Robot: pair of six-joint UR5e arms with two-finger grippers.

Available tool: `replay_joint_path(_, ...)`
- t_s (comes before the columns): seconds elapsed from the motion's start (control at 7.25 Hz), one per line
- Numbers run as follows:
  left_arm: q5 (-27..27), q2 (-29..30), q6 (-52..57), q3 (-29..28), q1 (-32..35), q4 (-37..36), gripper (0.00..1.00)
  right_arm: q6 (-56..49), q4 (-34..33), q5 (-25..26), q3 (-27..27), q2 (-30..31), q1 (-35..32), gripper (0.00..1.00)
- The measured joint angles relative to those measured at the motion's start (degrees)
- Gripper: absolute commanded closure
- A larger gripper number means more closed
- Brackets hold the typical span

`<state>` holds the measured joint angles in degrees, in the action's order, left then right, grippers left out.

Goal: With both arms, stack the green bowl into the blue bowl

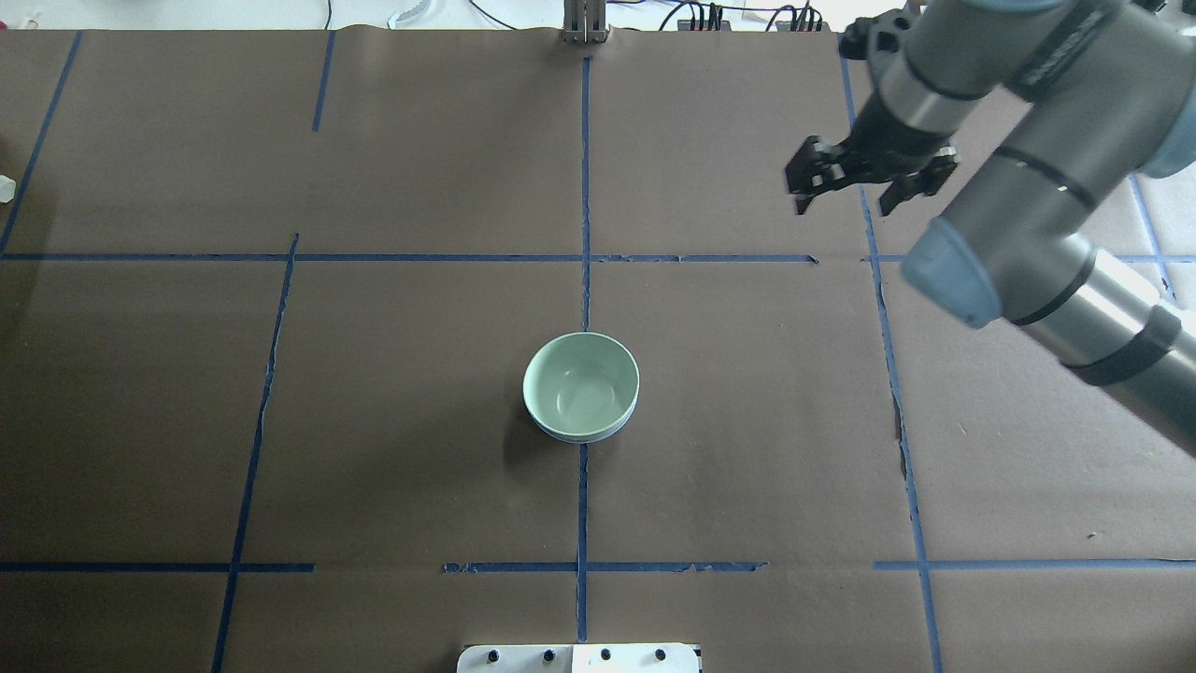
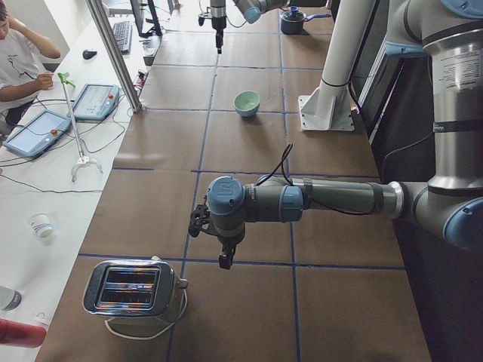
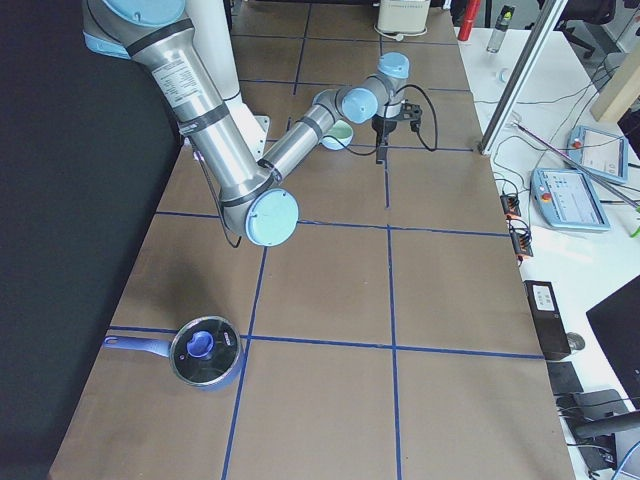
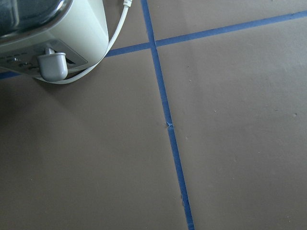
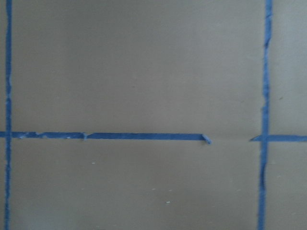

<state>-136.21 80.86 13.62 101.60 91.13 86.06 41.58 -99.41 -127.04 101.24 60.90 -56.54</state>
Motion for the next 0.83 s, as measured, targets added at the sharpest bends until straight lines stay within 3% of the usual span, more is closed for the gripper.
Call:
replay_joint_path(0.55, 1.8, -0.3, 0.2, -0.1, -0.1, -0.3, 0.00, -46.1, -1.3, -5.0, 0.2, 22.8, -21.6, 0.00)
replay_joint_path(0.83, 1.8, -1.8, 0.2, 0.0, -0.1, -0.4, 0.00, -57.5, -0.5, -6.3, -0.1, 33.7, -30.8, 0.00)
